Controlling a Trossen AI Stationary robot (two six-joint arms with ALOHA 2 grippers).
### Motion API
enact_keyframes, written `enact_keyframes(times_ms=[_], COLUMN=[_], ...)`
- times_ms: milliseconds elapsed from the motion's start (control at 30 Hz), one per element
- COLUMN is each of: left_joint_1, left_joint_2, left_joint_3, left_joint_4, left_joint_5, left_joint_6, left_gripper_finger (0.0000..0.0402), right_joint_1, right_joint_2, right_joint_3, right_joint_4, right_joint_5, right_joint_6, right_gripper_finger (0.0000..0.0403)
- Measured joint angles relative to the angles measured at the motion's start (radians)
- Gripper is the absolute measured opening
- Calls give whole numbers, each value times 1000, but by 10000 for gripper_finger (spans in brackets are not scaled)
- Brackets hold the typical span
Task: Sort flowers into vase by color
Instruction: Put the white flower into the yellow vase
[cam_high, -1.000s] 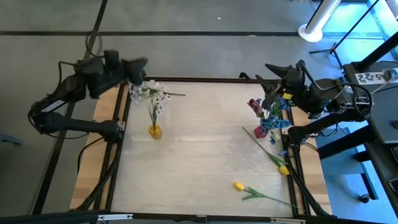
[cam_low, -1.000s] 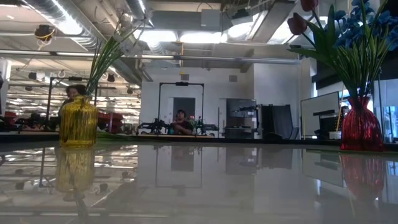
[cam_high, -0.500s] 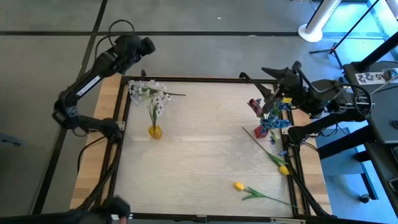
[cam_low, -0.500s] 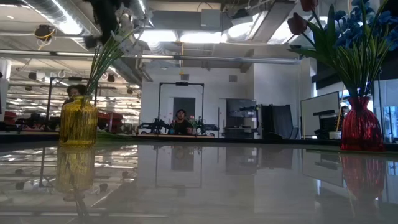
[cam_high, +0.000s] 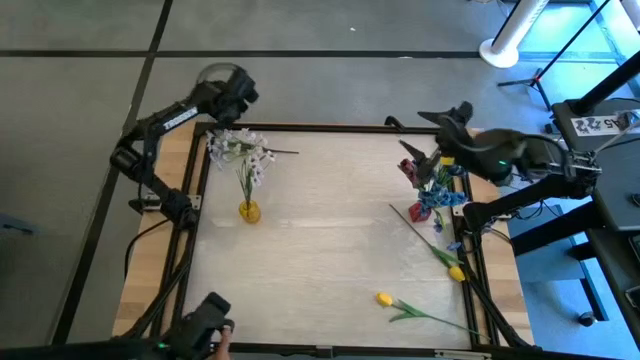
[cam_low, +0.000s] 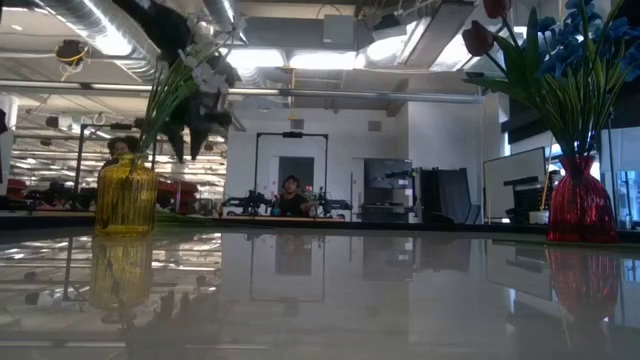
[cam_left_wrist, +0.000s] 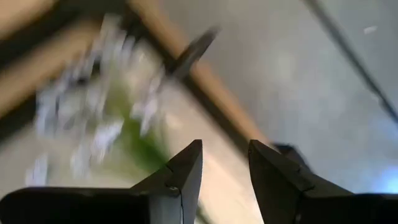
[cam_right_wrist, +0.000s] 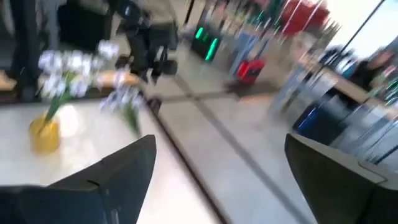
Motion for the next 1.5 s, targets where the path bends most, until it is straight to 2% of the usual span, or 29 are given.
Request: enact_keyframes(times_ms=[100, 233, 433, 567, 733, 833, 933, 1033, 1100, 1267, 1500], left_joint_1=[-21, -48, -34, -33, -32, -30, -24, -38, -45, -57, -178], left_joint_2=[21, 22, 21, 33, 32, 25, 20, 13, -9, -131, -357], left_joint_3=[-82, -175, -310, -385, -445, -490, -527, -531, -526, -454, -299], left_joint_4=[9, 42, 242, 245, 255, 293, 315, 298, 300, 332, 327], left_joint_5=[56, 61, 89, 113, 109, 103, 143, 149, 148, 147, -63], left_joint_6=[-126, -246, -341, -458, -473, -508, -516, -513, -508, -394, -83], left_gripper_finger=[126, 126, 126, 126, 126, 112, 75, 20, 9, 3, 1], right_joint_1=[-80, -149, -215, -245, -283, -299, -298, -296, -297, -297, -296], right_joint_2=[4, 6, 6, 5, 20, 27, 33, 36, 36, 30, 0], right_joint_3=[-20, -63, -149, -196, -203, -203, -204, -202, -197, -177, -176], right_joint_4=[-46, -53, 16, 69, 88, 117, 126, 153, 140, 138, 93], right_joint_5=[-131, -276, -424, -519, -523, -523, -531, -531, -530, -522, -451], right_joint_6=[52, 59, 82, 120, 128, 101, 78, 75, 75, 57, 25], right_gripper_finger=[356, 356, 356, 356, 356, 356, 356, 356, 356, 356, 356])
